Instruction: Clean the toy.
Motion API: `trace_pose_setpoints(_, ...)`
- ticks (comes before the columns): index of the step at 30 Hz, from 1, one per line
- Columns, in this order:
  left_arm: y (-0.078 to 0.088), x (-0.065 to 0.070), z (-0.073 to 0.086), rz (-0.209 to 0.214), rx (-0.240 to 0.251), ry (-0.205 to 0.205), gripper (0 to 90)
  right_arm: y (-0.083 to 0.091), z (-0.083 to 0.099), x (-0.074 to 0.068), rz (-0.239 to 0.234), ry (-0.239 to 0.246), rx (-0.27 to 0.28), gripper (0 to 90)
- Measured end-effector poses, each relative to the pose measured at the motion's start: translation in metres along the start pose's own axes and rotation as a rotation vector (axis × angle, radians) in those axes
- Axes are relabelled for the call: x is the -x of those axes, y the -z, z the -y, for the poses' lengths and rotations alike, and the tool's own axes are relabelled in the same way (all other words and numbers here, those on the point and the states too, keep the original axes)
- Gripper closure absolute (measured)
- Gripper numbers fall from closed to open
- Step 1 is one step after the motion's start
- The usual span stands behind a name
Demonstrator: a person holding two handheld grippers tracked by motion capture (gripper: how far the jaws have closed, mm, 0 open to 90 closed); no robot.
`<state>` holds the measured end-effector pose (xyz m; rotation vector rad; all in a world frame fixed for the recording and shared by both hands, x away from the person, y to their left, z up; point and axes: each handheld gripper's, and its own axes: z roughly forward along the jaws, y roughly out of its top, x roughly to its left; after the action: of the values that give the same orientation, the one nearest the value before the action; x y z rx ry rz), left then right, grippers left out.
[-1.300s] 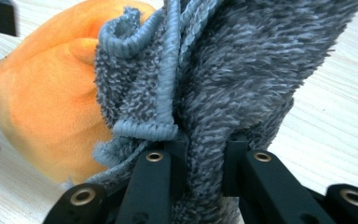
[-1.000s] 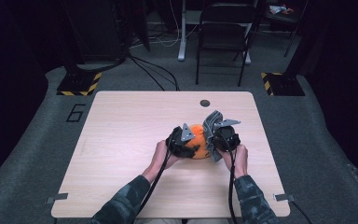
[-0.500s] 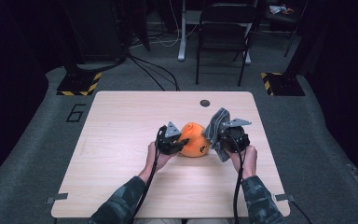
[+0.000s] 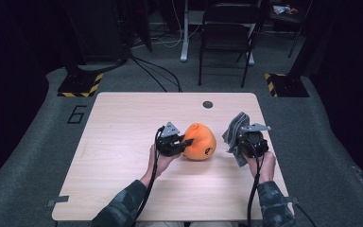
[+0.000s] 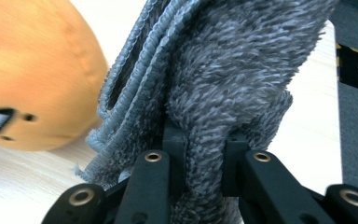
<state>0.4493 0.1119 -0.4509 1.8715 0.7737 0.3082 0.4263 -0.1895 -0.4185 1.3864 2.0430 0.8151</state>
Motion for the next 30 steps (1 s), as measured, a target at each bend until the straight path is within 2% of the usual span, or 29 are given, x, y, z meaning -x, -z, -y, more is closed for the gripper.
trace_pose_setpoints(3,0.009,0.003,-0.003,0.007,0.008,0.014,71.3,0.001,0.005,0.005,0.016,-0.001,-0.006,77.6)
trace_pose_setpoints(6,0.017,0.0,-0.004,0.015,0.016,0.046,71.2,0.0,0.009,0.01,0.035,-0.008,-0.012,77.6)
trace_pose_setpoints(9,0.023,-0.005,0.0,0.019,0.017,0.102,71.2,-0.006,0.016,0.015,0.052,-0.014,-0.041,77.6)
trace_pose_setpoints(12,0.026,-0.012,0.005,0.013,0.013,0.135,71.2,-0.013,0.024,0.02,0.058,-0.025,-0.078,77.5)
trace_pose_setpoints(13,0.027,-0.014,0.007,0.016,0.013,0.153,71.2,-0.014,0.025,0.021,0.058,-0.027,-0.087,77.5)
trace_pose_setpoints(20,0.039,-0.016,0.011,0.016,-0.001,0.197,71.2,-0.019,0.03,0.02,0.058,-0.026,-0.121,77.5)
trace_pose_setpoints(21,0.041,-0.016,0.012,0.014,-0.002,0.208,71.2,-0.02,0.031,0.019,0.061,-0.012,-0.128,77.4)
trace_pose_setpoints(24,0.05,-0.02,0.019,-0.015,-0.024,0.216,71.1,-0.028,0.034,0.013,0.049,0.013,-0.156,76.9)
trace_pose_setpoints(28,0.048,-0.03,0.032,-0.075,-0.073,0.229,70.0,-0.044,0.041,0.01,0.039,0.027,-0.203,74.7)
trace_pose_setpoints(29,0.048,-0.032,0.035,-0.091,-0.075,0.218,69.5,-0.048,0.043,0.009,0.041,0.025,-0.214,73.0)
trace_pose_setpoints(30,0.049,-0.034,0.037,-0.095,-0.073,0.229,68.9,-0.051,0.045,0.009,0.04,0.032,-0.215,70.9)
